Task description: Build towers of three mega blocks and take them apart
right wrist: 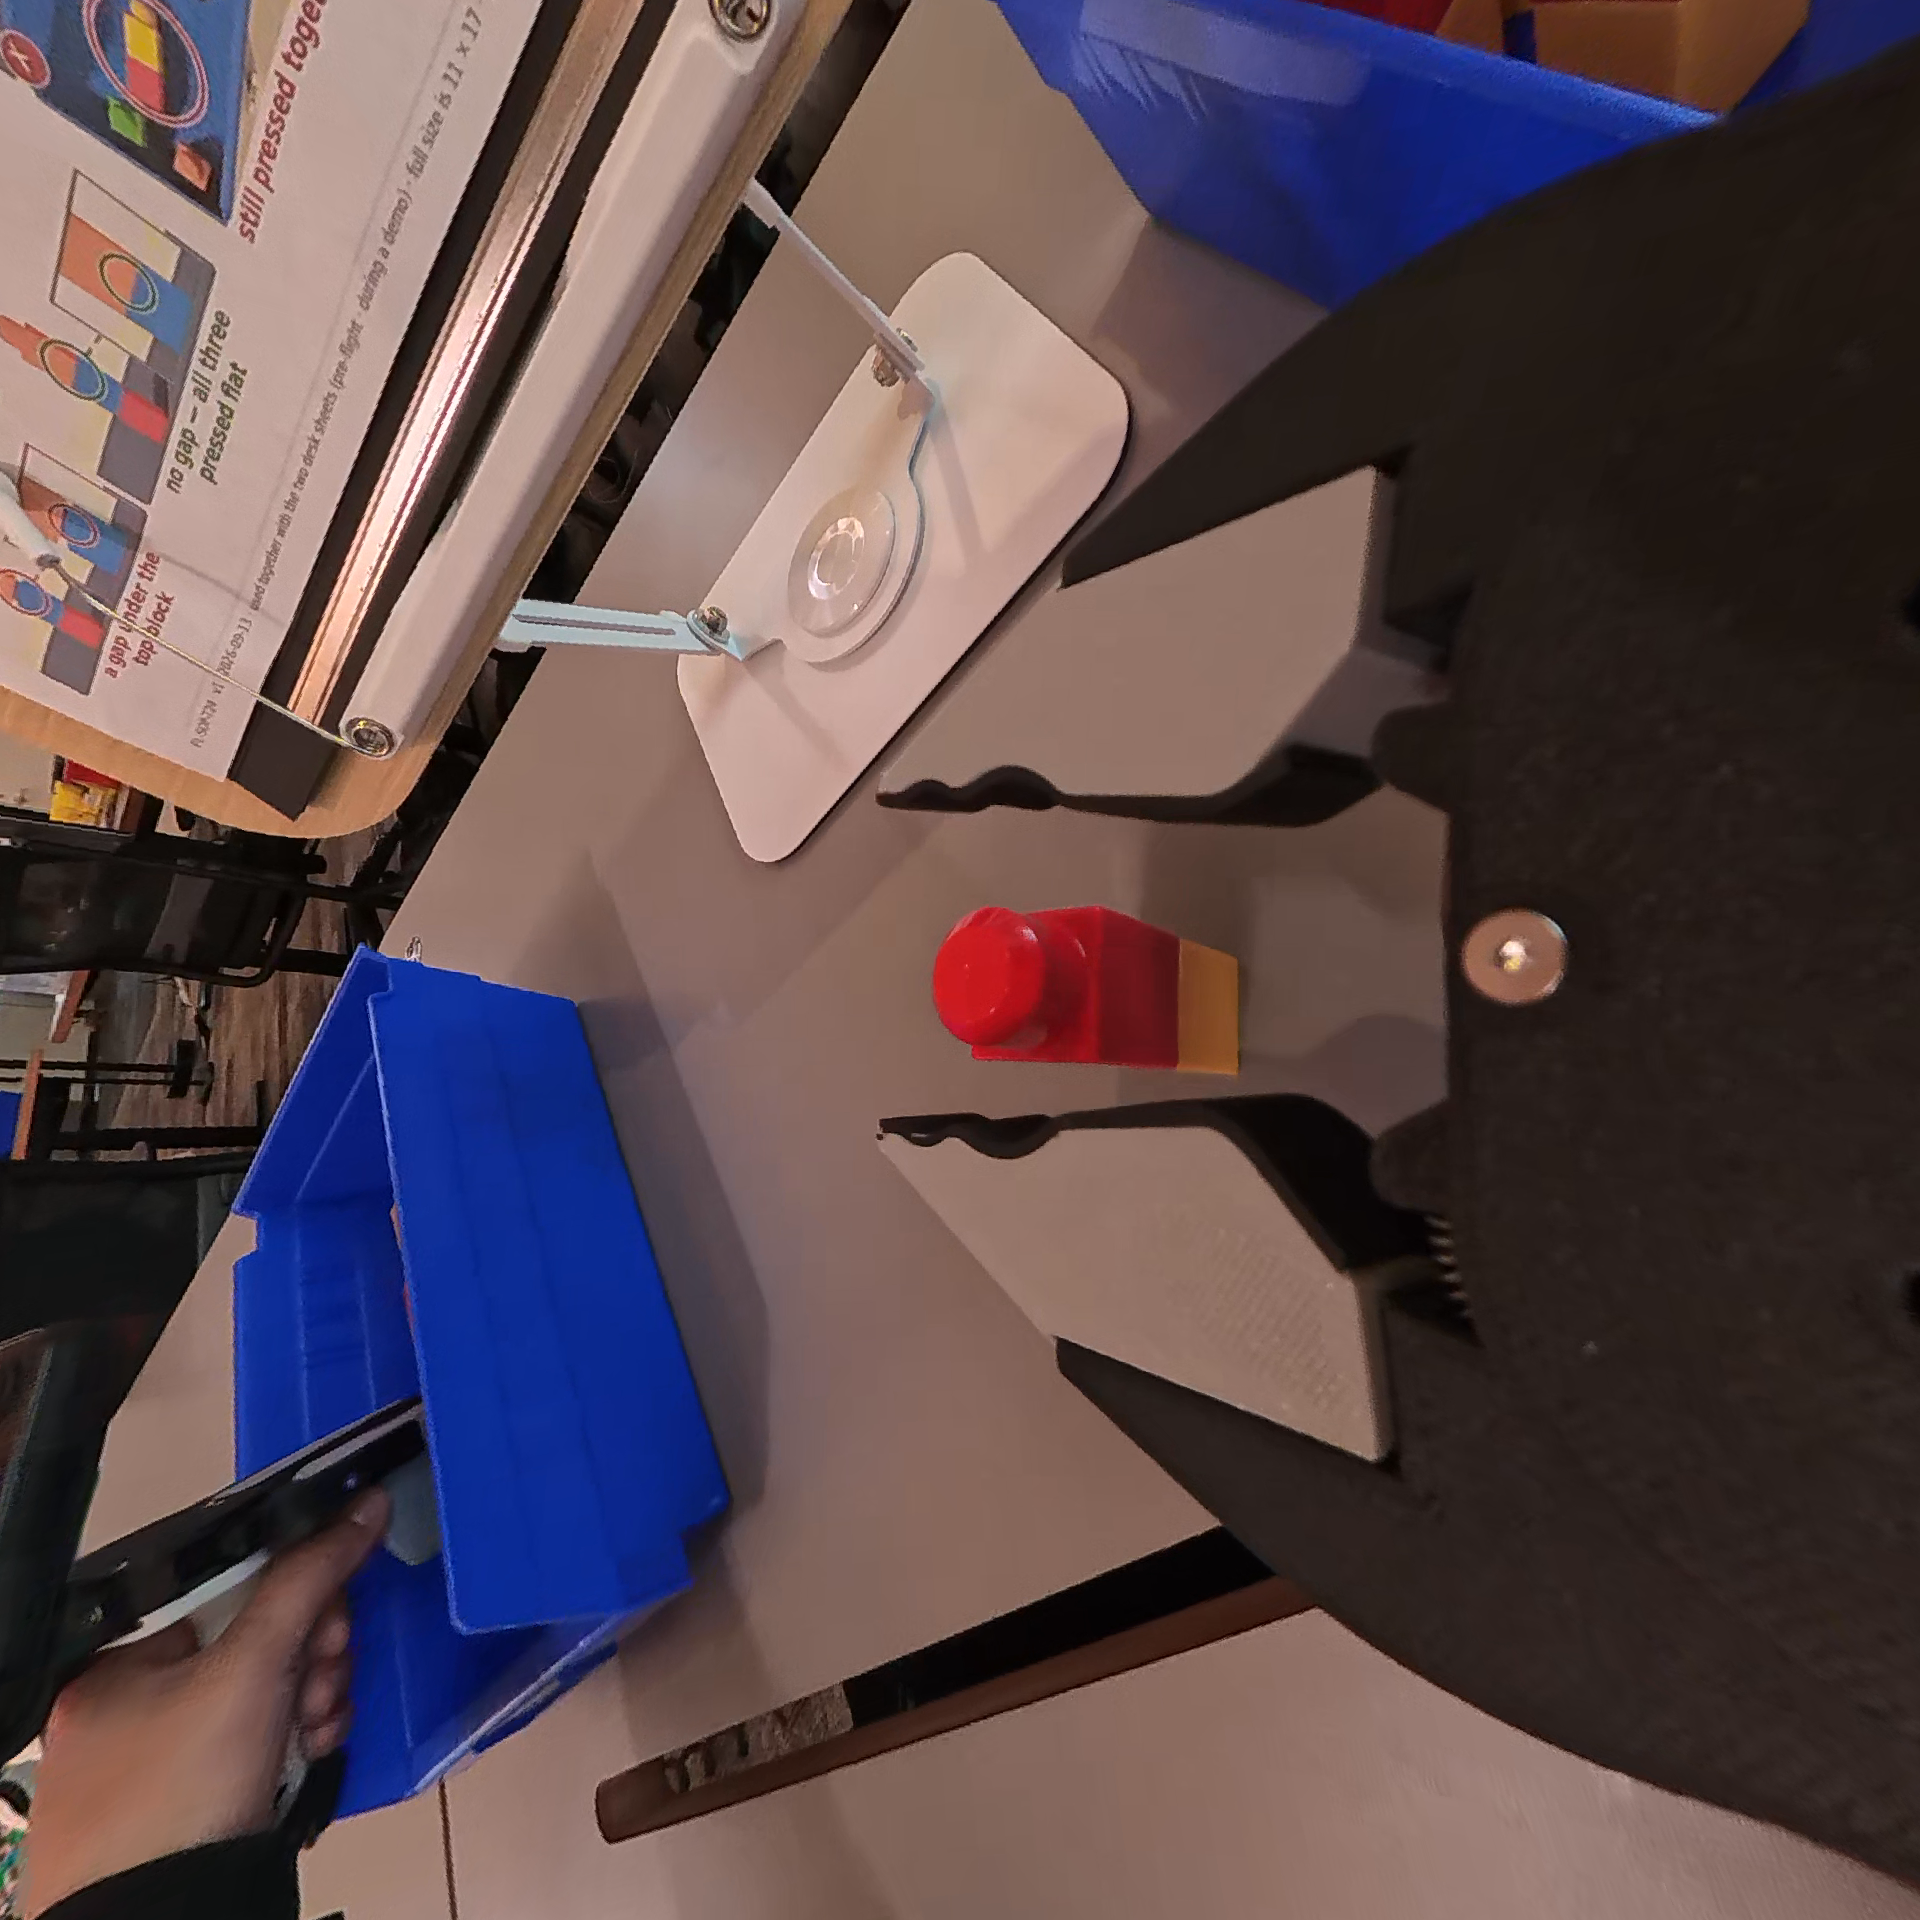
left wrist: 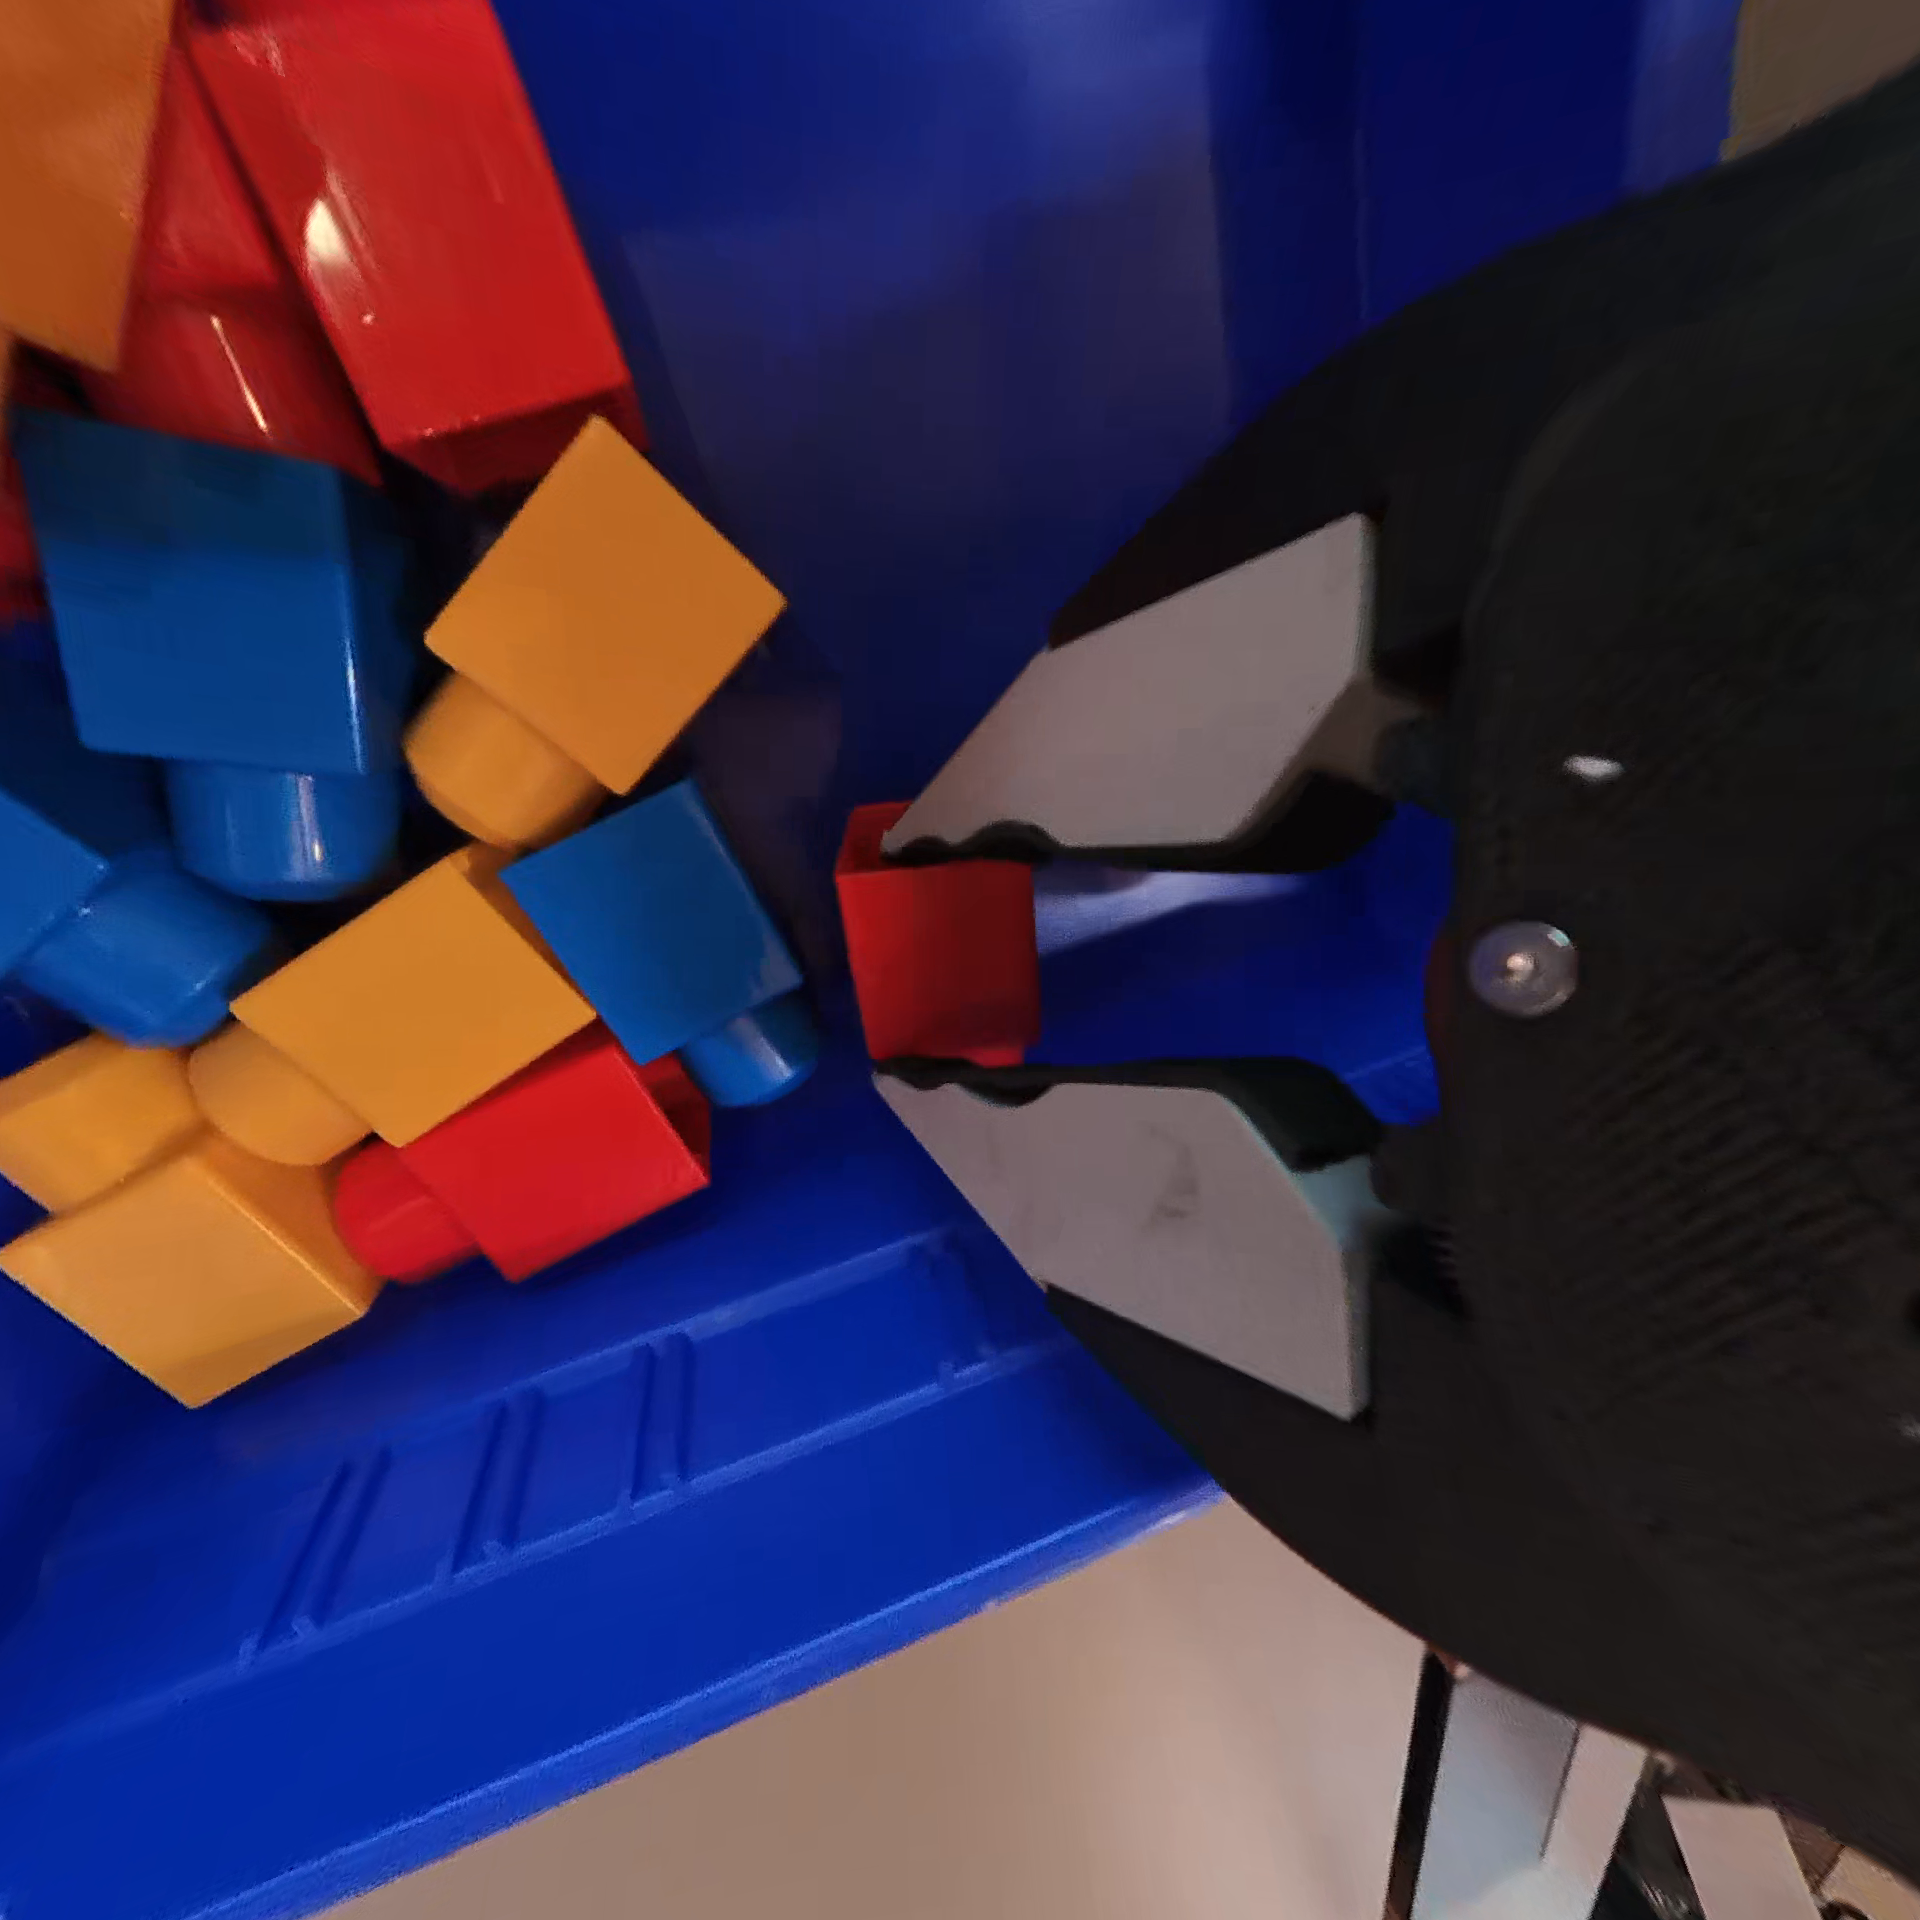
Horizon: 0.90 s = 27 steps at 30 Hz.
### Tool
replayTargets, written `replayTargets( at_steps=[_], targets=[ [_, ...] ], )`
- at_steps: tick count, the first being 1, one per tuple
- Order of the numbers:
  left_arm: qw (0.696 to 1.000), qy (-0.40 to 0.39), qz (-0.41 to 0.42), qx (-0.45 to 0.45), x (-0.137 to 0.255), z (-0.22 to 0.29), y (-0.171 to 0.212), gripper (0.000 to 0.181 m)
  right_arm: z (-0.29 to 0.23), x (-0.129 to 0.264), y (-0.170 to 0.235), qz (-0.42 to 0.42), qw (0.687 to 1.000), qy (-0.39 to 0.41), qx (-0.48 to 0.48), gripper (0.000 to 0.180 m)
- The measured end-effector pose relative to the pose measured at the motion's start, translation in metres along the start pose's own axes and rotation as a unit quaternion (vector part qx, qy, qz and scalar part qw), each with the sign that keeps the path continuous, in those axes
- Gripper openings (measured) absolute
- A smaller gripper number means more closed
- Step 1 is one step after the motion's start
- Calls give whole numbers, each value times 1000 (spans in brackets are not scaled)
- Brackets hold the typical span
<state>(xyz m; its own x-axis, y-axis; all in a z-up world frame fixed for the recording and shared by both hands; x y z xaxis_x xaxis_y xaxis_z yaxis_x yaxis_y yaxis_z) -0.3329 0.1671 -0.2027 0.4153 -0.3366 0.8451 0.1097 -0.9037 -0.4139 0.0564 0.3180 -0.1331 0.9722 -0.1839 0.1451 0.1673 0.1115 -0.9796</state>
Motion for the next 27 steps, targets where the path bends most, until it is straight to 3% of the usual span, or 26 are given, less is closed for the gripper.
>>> replayTargets(
  at_steps=[2,3,8,11,15,18,23,27],
  targets=[
    [1000,1,11,1,8,-1,-2,25,-1,0,-1,-1,1000,-1,1,55],
    [999,-6,41,-6,17,-4,-8,0,-1,0,-1,0,1000,-1,2,55],
    [983,48,173,27,79,6,-41,0,-2,2,-5,7,1000,-5,-2,53],
    [956,148,248,47,119,40,-59,0,-4,3,-7,14,1000,-13,-11,52],
    [859,362,352,83,183,111,-79,0,-17,6,-21,56,996,-64,-29,55],
    [795,467,378,82,211,163,-81,0,-36,14,-41,125,982,-130,-47,60],
    [691,599,400,67,241,233,-80,0,-50,27,-63,183,946,-223,-145,64],
    [615,652,441,57,253,257,-83,0,-53,37,-75,197,883,-315,-286,70]
  ],
)
Point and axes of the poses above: each gripper's, where its closed fingertips meet, x back along the fingers, y out of its underside, z = x × y across the jaws, the point moved 3 cm from there along x, back along the fingers, and after that the axes turned 9 degrees about z, right-handed, at the moved point
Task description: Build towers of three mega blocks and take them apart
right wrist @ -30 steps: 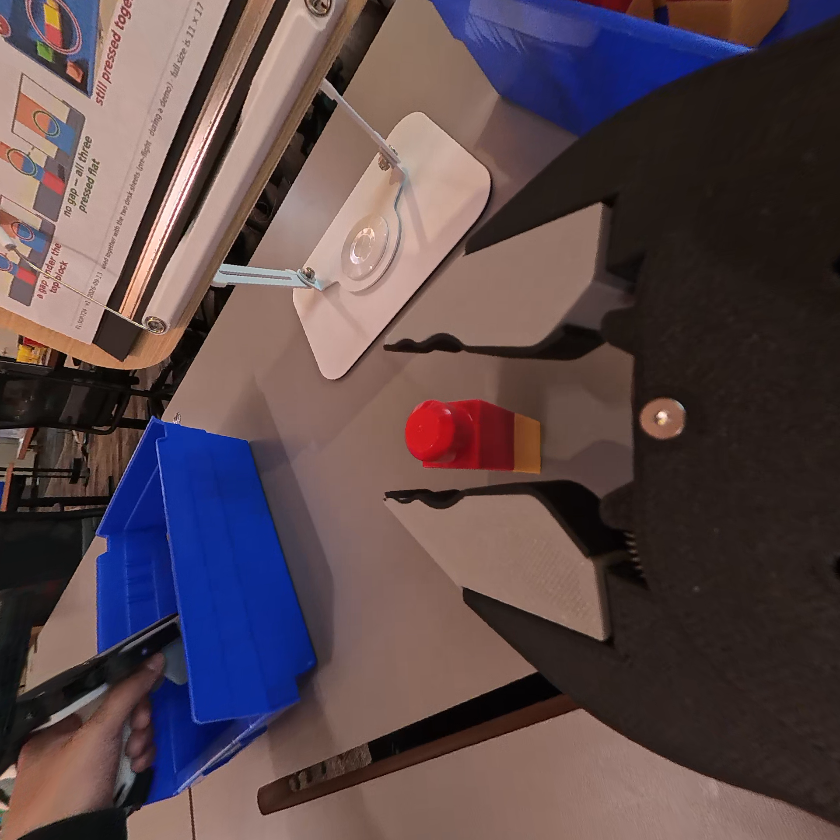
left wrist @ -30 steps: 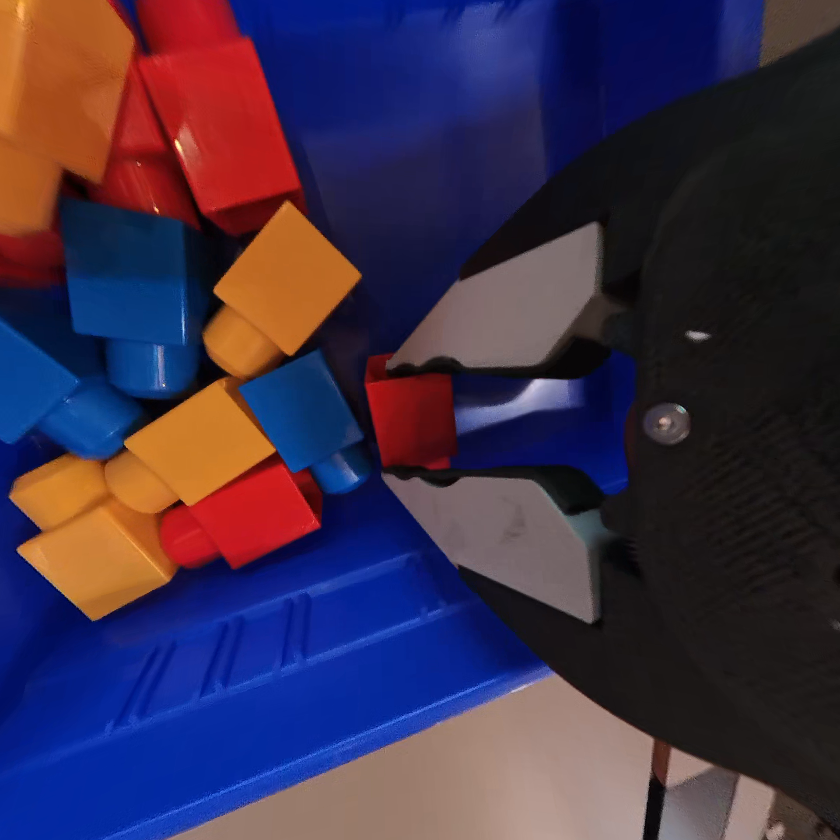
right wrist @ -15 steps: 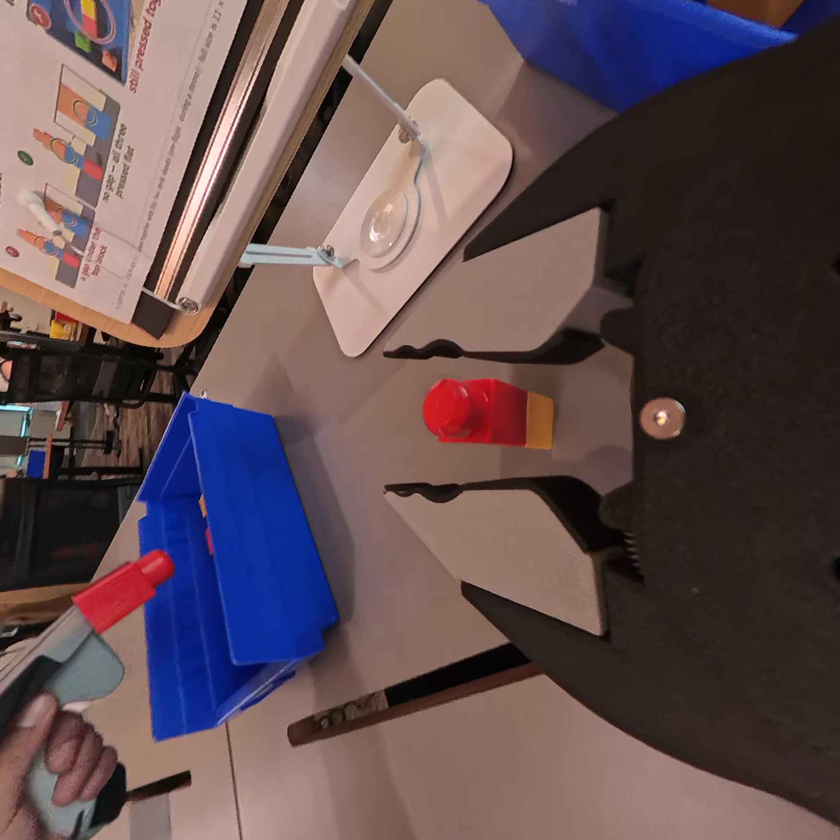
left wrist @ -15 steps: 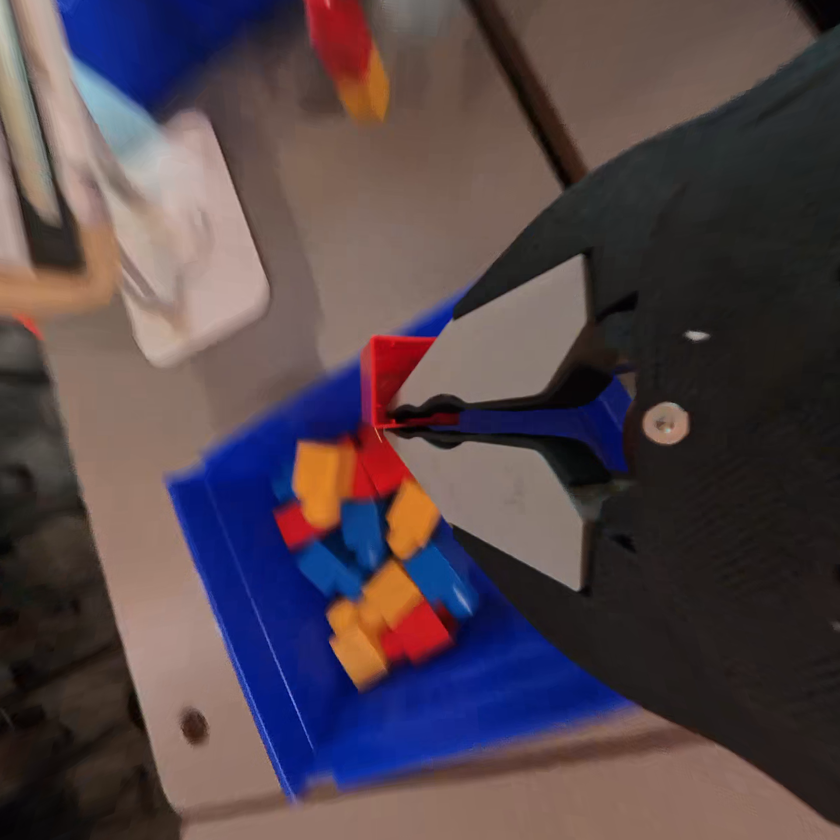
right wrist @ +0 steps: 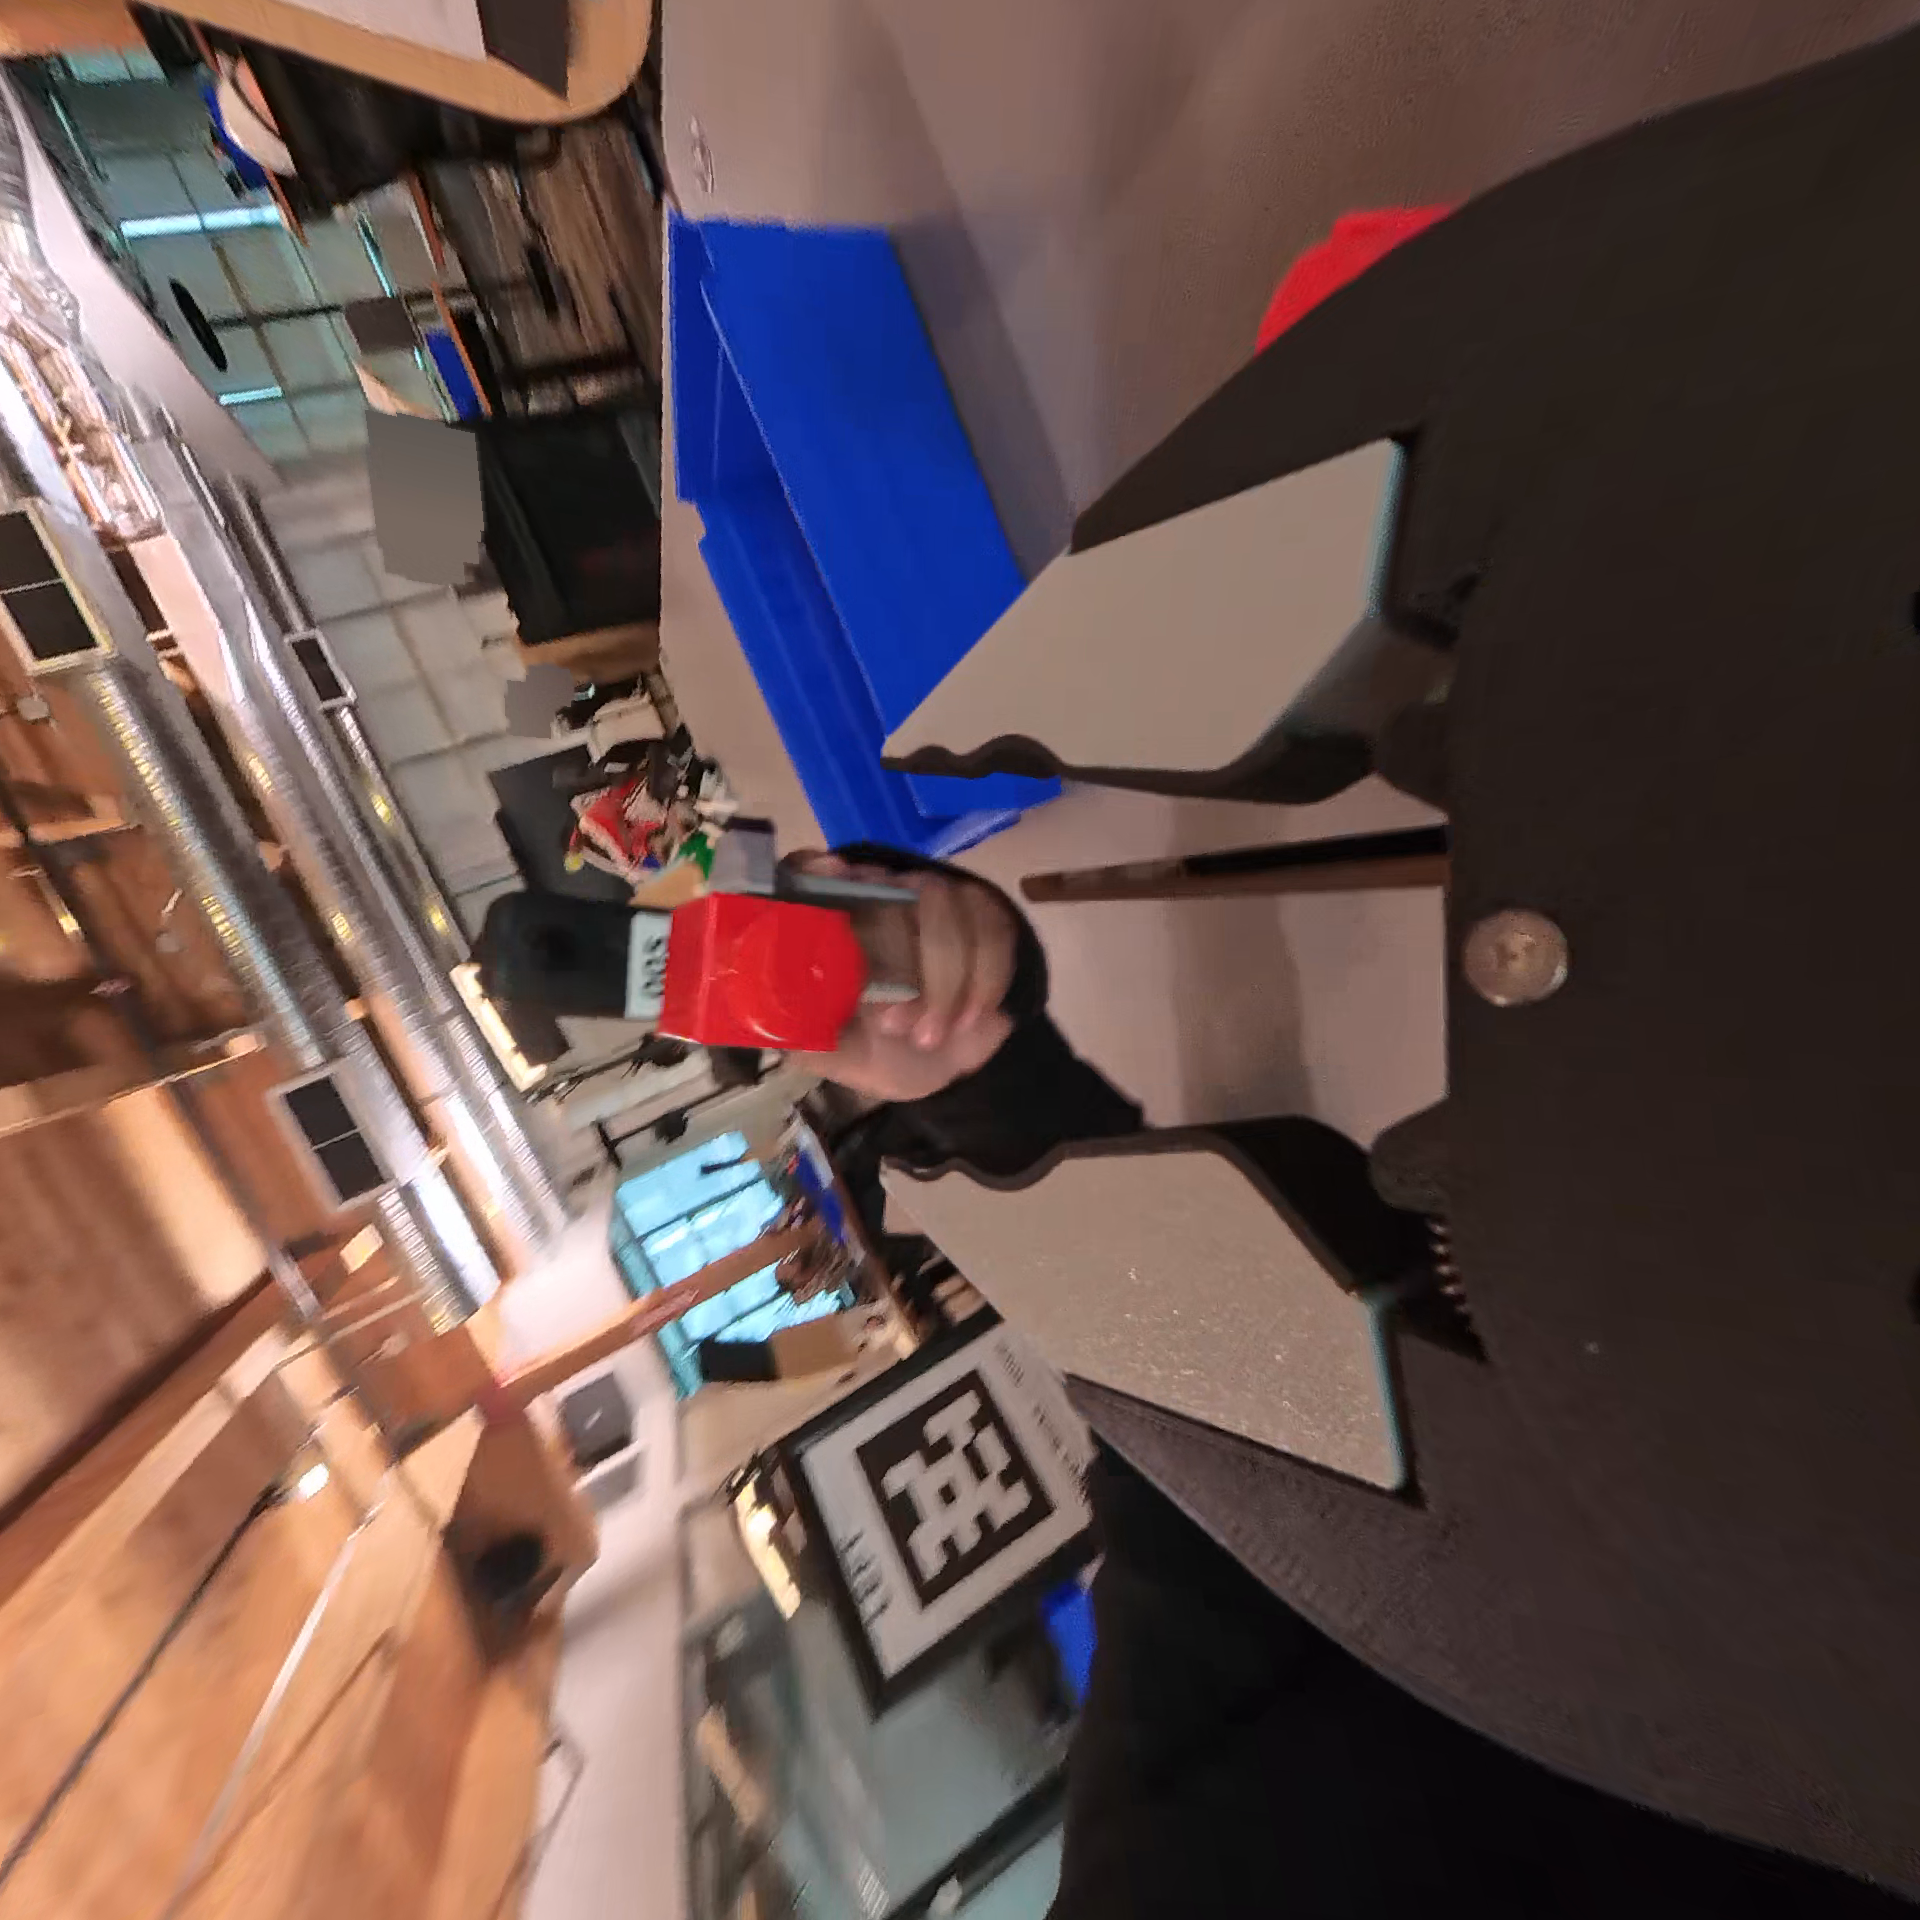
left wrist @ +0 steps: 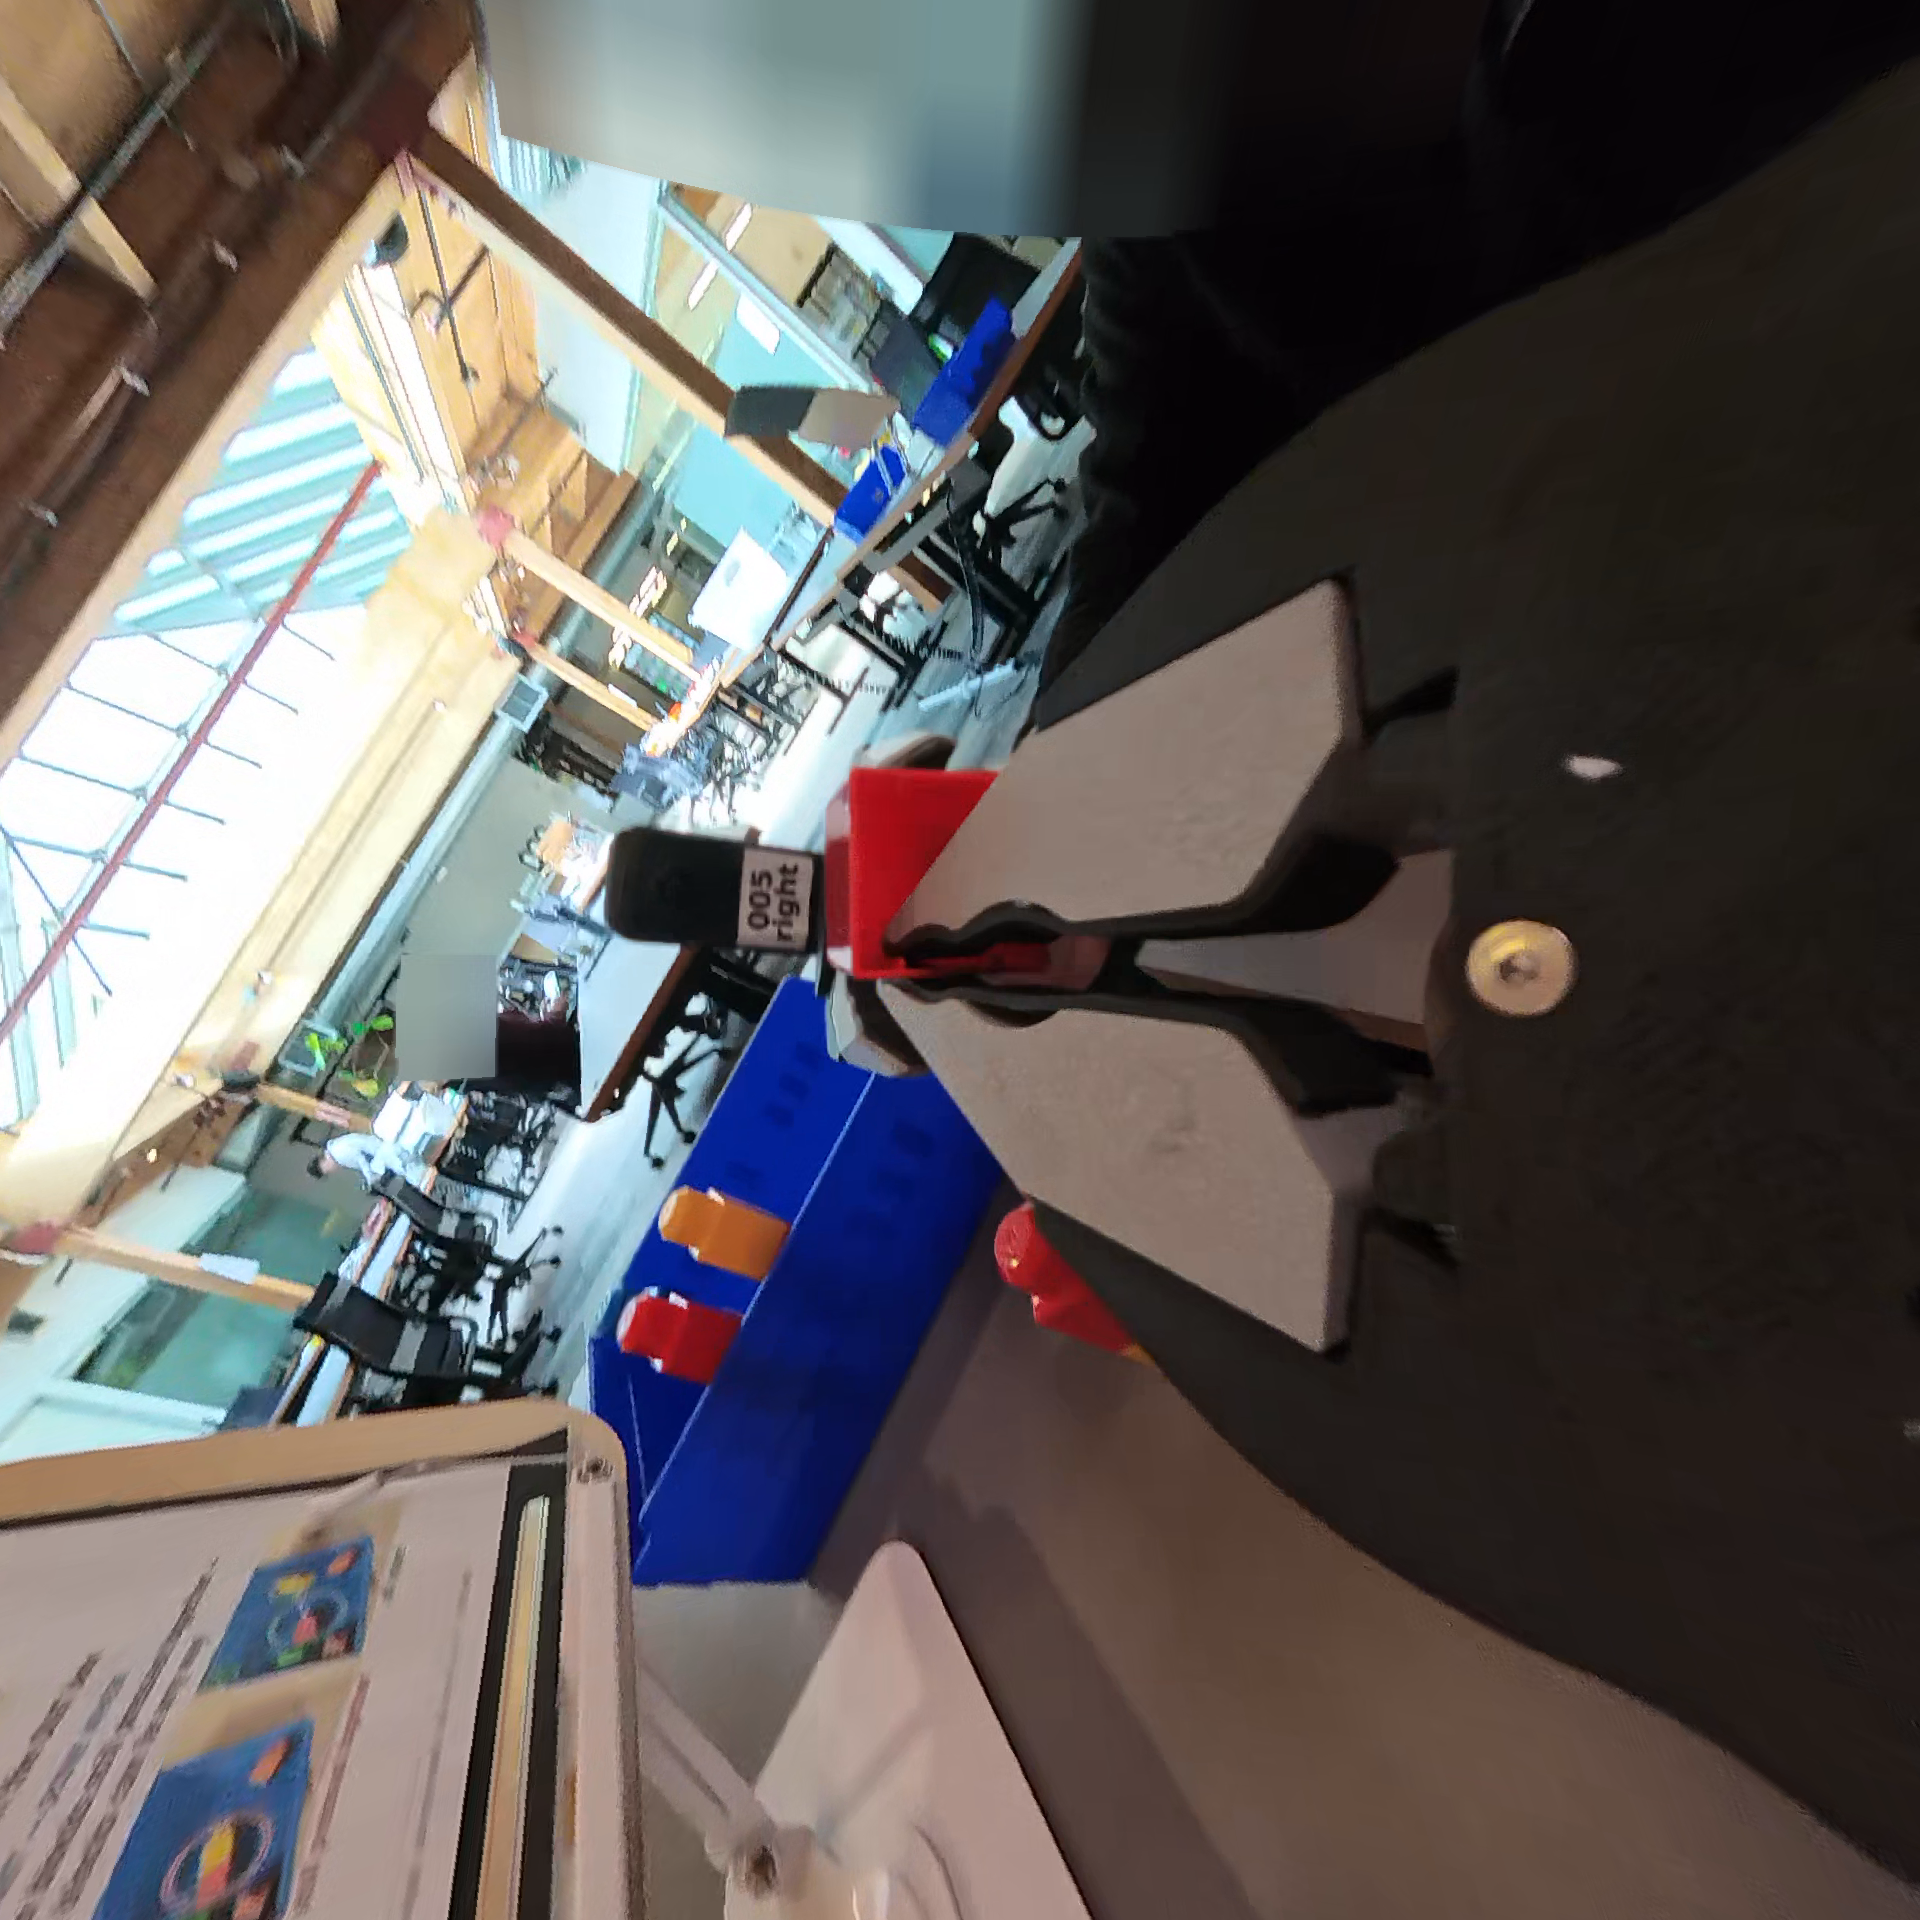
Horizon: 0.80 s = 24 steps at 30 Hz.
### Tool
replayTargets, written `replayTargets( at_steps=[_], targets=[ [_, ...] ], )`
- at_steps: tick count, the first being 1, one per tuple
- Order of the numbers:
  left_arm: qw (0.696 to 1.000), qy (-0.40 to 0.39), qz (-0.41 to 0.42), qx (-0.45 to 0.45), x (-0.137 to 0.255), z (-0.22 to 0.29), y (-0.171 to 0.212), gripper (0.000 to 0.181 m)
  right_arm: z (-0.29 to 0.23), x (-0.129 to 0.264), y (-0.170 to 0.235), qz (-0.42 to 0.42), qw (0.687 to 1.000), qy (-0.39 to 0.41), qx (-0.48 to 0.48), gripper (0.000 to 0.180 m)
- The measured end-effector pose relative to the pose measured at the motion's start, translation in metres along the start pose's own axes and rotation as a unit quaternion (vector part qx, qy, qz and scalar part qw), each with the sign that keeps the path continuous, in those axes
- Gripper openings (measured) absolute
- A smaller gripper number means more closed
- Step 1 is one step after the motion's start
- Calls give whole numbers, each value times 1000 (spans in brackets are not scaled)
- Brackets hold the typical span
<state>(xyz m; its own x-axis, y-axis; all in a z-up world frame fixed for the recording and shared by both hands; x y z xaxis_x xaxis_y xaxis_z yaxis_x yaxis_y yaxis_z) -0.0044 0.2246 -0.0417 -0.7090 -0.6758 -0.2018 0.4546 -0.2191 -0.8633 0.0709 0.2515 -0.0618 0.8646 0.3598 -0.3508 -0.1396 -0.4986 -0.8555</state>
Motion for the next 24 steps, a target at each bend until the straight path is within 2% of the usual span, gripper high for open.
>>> replayTargets(
  at_steps=[2,7,9,11,16,21,23,24],
  targets=[
    [999,23,1,26,-9,0,10,0,0,1,-3,14,999,-13,-29,70],
    [999,7,8,30,-23,-10,25,0,3,0,3,1,1000,-4,-24,69],
    [1000,0,-5,28,-28,-12,32,0,6,-1,4,0,1000,7,-26,59],
    [1000,-4,-13,26,-31,-14,37,0,11,0,6,-5,999,25,-25,40],
    [999,-15,-24,32,-34,-20,41,0,19,8,6,-28,998,43,-46,37],
    [998,5,-62,-6,-31,-23,48,10,22,11,11,-92,993,76,5,35],
    [998,15,-55,-4,-28,-24,48,11,23,11,12,-93,992,80,-4,34],
    [999,11,-37,-2,-25,-28,44,21,24,12,11,-83,993,81,-16,33]
  ],
)
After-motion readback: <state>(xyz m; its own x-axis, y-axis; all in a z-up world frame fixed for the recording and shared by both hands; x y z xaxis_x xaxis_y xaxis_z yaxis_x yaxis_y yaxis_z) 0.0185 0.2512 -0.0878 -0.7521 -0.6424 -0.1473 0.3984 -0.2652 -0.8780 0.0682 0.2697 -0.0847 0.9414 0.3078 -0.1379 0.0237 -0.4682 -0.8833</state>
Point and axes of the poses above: each gripper's, where its closed fingertips meet, x back along the fingers, y out of its underside, z = x × y across the jaws, the point moved 3 cm from there along x, back along the fingers, and after that the axes turned 9 degrees about z, right-handed, at the moved point
